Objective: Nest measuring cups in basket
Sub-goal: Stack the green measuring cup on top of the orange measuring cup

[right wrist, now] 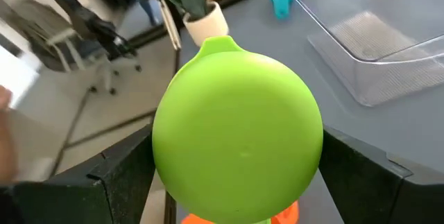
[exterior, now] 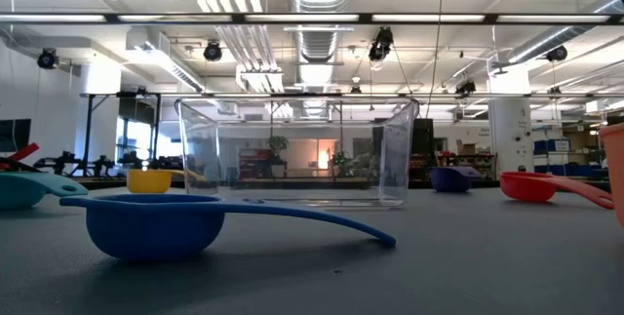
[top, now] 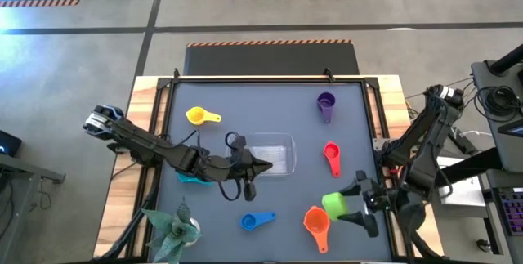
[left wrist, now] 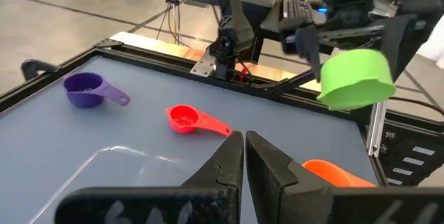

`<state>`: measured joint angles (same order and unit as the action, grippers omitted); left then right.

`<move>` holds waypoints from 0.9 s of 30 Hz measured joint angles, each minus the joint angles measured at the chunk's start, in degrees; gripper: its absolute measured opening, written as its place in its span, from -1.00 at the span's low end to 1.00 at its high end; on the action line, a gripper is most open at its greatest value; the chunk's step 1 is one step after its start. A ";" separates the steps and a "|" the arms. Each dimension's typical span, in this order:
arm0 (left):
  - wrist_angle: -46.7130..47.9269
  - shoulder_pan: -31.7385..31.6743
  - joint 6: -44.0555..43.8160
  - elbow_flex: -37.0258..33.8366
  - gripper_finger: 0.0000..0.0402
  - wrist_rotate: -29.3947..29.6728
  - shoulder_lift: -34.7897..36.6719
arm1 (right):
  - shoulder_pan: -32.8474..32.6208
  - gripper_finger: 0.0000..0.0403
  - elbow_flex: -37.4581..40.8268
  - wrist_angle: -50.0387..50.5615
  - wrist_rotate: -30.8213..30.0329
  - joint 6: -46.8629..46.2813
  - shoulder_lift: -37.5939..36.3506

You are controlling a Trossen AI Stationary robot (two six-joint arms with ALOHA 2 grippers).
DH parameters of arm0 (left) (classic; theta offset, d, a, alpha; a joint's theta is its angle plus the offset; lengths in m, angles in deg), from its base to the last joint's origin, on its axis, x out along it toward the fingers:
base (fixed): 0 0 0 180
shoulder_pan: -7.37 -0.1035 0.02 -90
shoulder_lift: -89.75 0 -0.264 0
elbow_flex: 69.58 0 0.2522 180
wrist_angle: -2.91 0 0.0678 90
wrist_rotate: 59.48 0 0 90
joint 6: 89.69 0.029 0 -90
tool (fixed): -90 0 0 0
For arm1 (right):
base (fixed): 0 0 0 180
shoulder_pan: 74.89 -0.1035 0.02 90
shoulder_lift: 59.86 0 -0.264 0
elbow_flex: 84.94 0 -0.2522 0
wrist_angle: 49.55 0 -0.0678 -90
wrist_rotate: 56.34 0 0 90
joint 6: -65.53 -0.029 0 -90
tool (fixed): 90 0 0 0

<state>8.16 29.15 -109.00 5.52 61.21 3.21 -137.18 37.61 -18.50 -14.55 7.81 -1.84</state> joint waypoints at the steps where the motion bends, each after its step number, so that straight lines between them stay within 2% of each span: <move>1: -1.98 0.03 1.54 0.00 -1.00 -0.72 -0.80 | 0.41 0.64 1.51 -2.96 -0.01 1.22 -0.58; 5: -9.42 0.04 10.69 2.06 -1.00 -7.25 -4.92 | 1.92 0.64 6.41 -13.95 0.01 5.86 -2.39; 11: -6.94 0.09 17.15 11.23 -1.00 -8.77 -13.90 | 3.83 0.64 9.35 -22.65 0.18 12.95 -3.22; 14: -1.77 0.09 17.16 18.01 -1.00 -8.74 -19.22 | 5.08 0.64 9.53 -22.71 0.45 13.76 -3.21; 17: 7.72 0.09 20.41 26.56 -1.00 -8.72 -23.83 | 5.78 0.64 9.63 -22.71 0.64 13.84 -3.21; 21: 18.47 0.40 20.34 37.00 -1.00 -8.63 -28.43 | 5.83 0.64 9.71 -22.73 0.79 13.87 -3.21; 27: 22.90 1.22 23.45 43.18 -1.00 -8.63 -32.85 | 5.83 0.64 9.76 -22.71 2.15 13.89 -3.12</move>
<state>31.06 30.37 -85.55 48.71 52.58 -29.63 -131.35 47.37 -41.21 -12.41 21.71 -4.96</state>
